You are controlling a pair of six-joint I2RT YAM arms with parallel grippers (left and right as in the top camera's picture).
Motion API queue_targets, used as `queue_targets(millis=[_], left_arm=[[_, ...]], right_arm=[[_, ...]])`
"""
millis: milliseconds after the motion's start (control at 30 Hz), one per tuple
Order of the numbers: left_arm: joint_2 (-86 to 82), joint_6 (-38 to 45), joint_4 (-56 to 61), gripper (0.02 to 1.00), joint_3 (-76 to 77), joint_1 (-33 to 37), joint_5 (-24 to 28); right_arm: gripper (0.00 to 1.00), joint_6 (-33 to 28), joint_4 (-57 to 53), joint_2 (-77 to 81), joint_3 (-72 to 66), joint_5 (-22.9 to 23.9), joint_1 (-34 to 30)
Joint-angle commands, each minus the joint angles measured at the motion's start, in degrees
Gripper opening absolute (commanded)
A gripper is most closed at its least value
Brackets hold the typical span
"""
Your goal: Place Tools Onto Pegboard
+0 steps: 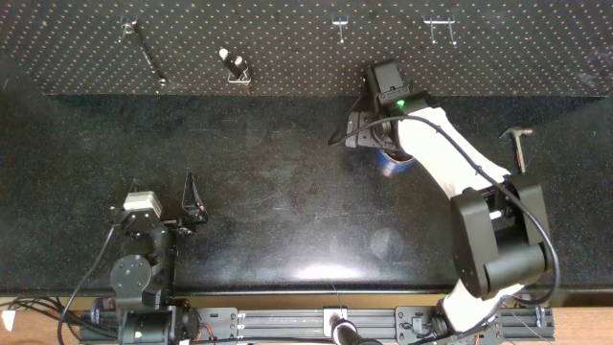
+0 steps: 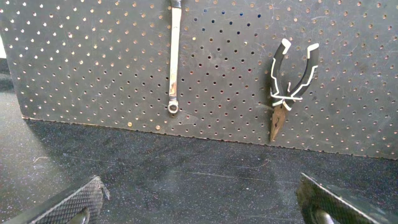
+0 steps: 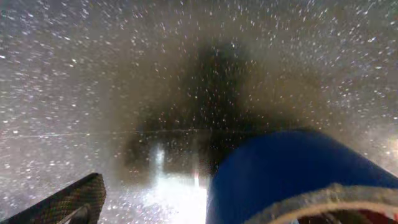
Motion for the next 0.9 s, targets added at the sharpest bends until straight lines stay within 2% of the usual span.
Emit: queue_targets(millis=[33,67,100,133,167,267,300,367,400,500,600,633,733,900], left_arm=[[-0.52,0.55,-0.31,1.000,-0.13,-0.26,0.59],[-0.52,0.55,-0.31,1.000,-0.13,-0.26,0.59],[-0.52,0.52,-0.31,1.000,-0.13,-0.24,0.59],[-0.52,0.52,-0.31,1.000,-0.13,-0.26,0.59],[-0.52,0.55,-0.31,1.000,-0.13,-0.24,0.59],[-0.52,0.52,-0.31,0.998,-0.13,-0.26,0.59],[-0.52,0.52,-0.31,1.000,-0.13,-0.24,0.59],[-0.52,0.52,-0.31,0.998,-0.13,-0.24,0.59],[-0.52,0.52,-0.31,1.000,-0.13,-0.24,0.59],[-0.52,0.52,-0.31,1.000,-0.13,-0.26,0.59],[-0.52,0.52,-0.31,1.000,-0.13,-0.26,0.59],[-0.52,0.52,-0.31,1.000,-0.13,-0.26,0.59],[-0.52,0.55,-0.31,1.000,-0.13,-0.26,0.59],[-0.52,0.52,-0.31,1.000,-0.13,-0.24,0.59]], right_arm=[[0.982,-0.59,2.05,0.55,-2.71,0.44,0.61],[0.890,-0.59,2.01,0.70,-2.73,0.44,0.61],[0.728,-0.61,1.84,1.01,-2.73,0.44,0.61],[0.261,-0.61,1.57,1.11,-2.73,0.46,0.70],[0.077,-0.61,1.55,1.11,-2.73,0.46,0.85],[0.075,-0.59,2.23,-2.56,-2.93,0.76,1.62],[0.075,-0.59,7.69,-5.73,-5.46,0.96,2.23],[0.075,-0.37,33.05,-16.41,-21.66,1.88,5.14],[0.075,-0.37,39.85,-21.09,-26.71,5.55,6.97],[0.075,-0.63,38.49,-30.91,-26.12,8.59,10.56],[0.077,-0.33,34.16,-36.65,-16.31,9.68,13.20],[0.075,0.96,34.03,-36.00,-13.64,9.38,13.20],[0.077,4.61,34.69,-31.26,-5.20,2.80,13.20],[0.075,6.51,32.76,-21.62,3.04,2.14,13.20]])
